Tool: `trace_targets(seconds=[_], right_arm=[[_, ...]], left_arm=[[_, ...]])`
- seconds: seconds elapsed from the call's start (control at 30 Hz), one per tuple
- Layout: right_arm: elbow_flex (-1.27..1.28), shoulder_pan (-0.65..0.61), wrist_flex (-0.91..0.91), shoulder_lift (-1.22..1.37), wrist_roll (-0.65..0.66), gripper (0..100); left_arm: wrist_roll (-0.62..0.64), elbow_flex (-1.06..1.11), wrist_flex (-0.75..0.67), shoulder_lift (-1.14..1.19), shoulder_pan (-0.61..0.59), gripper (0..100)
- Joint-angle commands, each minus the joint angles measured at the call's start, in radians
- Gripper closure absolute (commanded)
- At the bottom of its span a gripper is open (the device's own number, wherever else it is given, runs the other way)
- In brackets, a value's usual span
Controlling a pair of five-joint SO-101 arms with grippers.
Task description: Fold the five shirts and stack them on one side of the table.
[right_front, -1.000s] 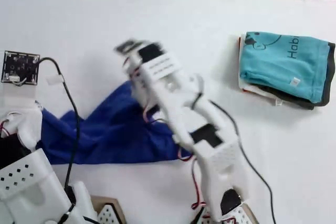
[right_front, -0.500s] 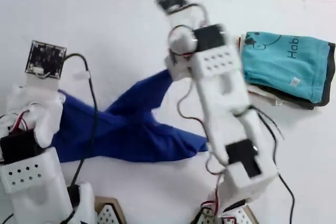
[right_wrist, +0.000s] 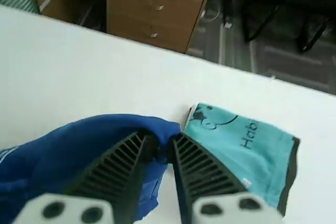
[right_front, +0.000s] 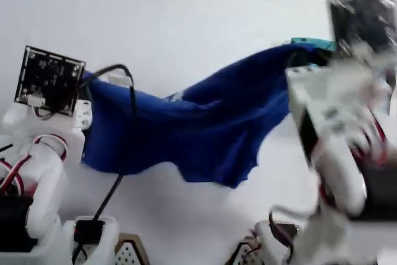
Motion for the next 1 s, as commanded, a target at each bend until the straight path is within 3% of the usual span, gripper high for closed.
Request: trace_targets(seconds=[0.0,0.13,0.43,0.97], right_arm=[[-0.04,0.064,-0.094,-0.114,0.006,97.9],[-0.038,0.13,-0.206,-0.173,0.006,97.9],[-0.04,0.136,-0.34,-0.186,0.054,97.9],[-0.316,0.13,-0.105,-0.186,0.046,97.9]], left_arm=[[0.006,-0.053,0.0,-0.006,0.021,97],[0.002,-0.107,0.006,-0.006,0.018,97],[0.0,-0.171,0.034,-0.011,0.018,97],[0.002,-0.162,0.164,-0.19,0.017,97]])
